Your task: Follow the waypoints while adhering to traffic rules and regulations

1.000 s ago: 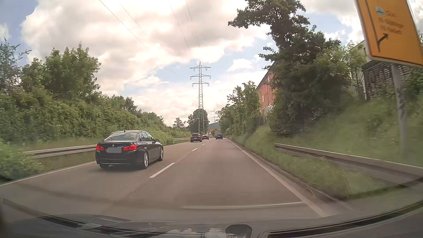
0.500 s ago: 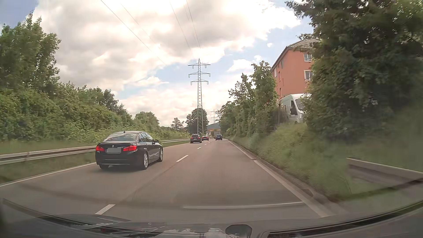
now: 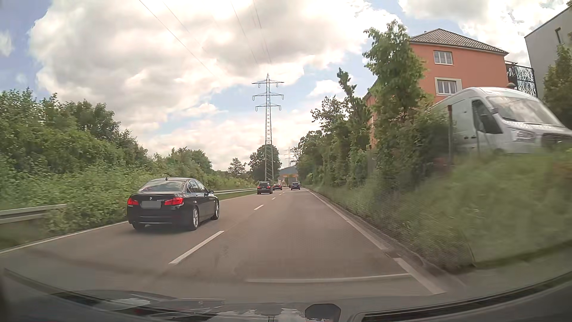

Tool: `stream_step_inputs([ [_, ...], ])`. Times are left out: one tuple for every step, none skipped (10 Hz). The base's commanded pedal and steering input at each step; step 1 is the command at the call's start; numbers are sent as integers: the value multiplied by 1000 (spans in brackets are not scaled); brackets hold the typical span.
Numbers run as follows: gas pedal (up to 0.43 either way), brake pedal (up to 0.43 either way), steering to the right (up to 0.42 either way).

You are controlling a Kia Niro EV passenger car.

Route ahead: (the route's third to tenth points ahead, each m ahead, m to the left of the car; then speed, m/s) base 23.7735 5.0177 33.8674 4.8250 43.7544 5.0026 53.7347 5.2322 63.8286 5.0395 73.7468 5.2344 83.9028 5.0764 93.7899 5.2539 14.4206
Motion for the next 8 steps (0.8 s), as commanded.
stream_step_inputs([
  [87,0,0],
  [87,0,0],
  [87,0,0],
  [87,0,0],
  [87,0,0],
  [79,0,0],
  [79,0,0],
  [79,0,0],
])
